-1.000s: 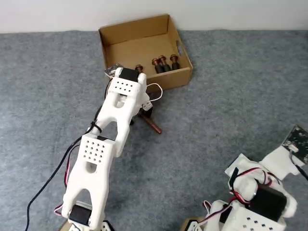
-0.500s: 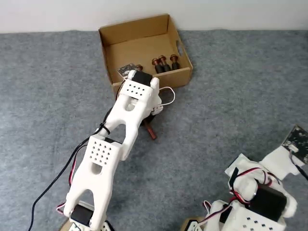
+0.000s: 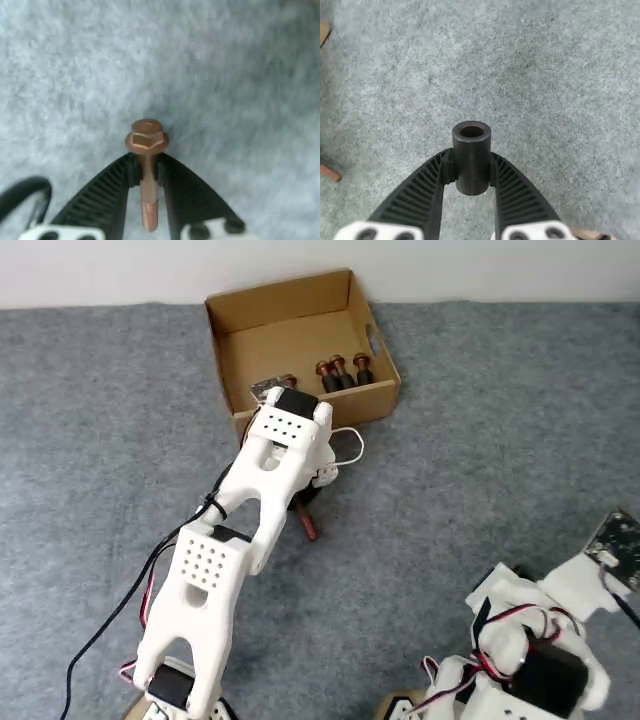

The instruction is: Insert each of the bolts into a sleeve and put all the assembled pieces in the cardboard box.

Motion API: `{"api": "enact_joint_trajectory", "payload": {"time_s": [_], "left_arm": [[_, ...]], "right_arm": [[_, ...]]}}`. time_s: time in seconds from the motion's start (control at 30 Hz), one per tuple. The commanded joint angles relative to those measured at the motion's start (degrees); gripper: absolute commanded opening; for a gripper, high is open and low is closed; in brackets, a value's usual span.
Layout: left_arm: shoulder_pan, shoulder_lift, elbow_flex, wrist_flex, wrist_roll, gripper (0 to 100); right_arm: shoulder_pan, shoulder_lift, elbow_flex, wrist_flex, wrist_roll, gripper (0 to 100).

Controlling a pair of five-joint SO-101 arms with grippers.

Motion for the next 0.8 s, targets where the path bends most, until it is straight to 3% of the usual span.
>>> {"api": "enact_joint_trajectory", "payload": {"time_s": [0.0, 0.53, 0.63, 0.77], "left_arm": [[0.4, -13.4, 7.1, 1.7, -2.5, 0], [4.7, -56.8, 27.7, -2.7, -13.8, 0], [5.3, -63.6, 32.8, -6.1, -16.7, 0], [5.6, -73.6, 41.9, -11.6, -20.0, 0]], "right_arm": [[0.4, -1.8, 0.1, -1.5, 1.8, 0.9], [0.1, -12.0, -0.5, -2.8, 10.4, 0.8], [-4.4, -15.3, -0.8, -2.8, 10.5, 0.8], [-15.5, -20.1, -0.5, -2.9, 10.0, 0.8]]}}
